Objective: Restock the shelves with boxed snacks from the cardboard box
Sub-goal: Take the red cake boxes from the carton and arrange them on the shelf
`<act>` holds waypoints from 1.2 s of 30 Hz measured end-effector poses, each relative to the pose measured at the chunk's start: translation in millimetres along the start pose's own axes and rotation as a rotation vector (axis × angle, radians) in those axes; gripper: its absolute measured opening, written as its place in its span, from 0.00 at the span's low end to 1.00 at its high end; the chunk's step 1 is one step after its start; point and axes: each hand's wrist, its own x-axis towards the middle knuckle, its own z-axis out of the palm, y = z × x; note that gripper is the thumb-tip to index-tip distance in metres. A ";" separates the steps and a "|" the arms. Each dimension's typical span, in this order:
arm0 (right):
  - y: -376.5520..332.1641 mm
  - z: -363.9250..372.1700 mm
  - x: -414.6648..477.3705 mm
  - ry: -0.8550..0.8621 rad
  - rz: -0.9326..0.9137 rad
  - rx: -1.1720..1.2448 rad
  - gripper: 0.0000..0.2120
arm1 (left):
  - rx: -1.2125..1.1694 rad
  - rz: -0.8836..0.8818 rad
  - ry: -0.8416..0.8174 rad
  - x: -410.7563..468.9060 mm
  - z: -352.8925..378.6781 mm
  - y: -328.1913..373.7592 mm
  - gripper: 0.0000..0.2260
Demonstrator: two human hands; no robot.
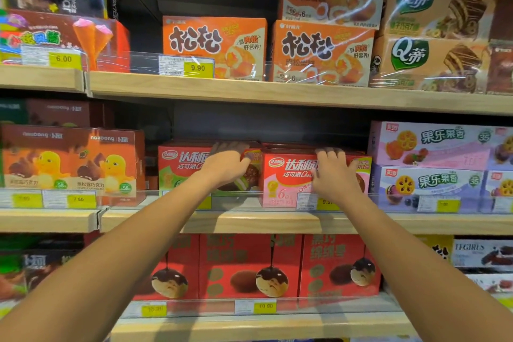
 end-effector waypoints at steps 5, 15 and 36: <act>-0.5 -2.3 0.8 -0.003 0.053 0.052 0.26 | 0.042 -0.001 0.000 0.8 2.6 -1.2 0.22; -2.2 14.6 -2.4 -0.001 0.094 0.175 0.40 | 0.087 0.052 0.092 6.1 13.6 -10.5 0.22; -18.1 22.0 15.6 -0.130 0.146 0.127 0.30 | 0.006 -0.003 0.113 -4.3 9.9 -12.9 0.12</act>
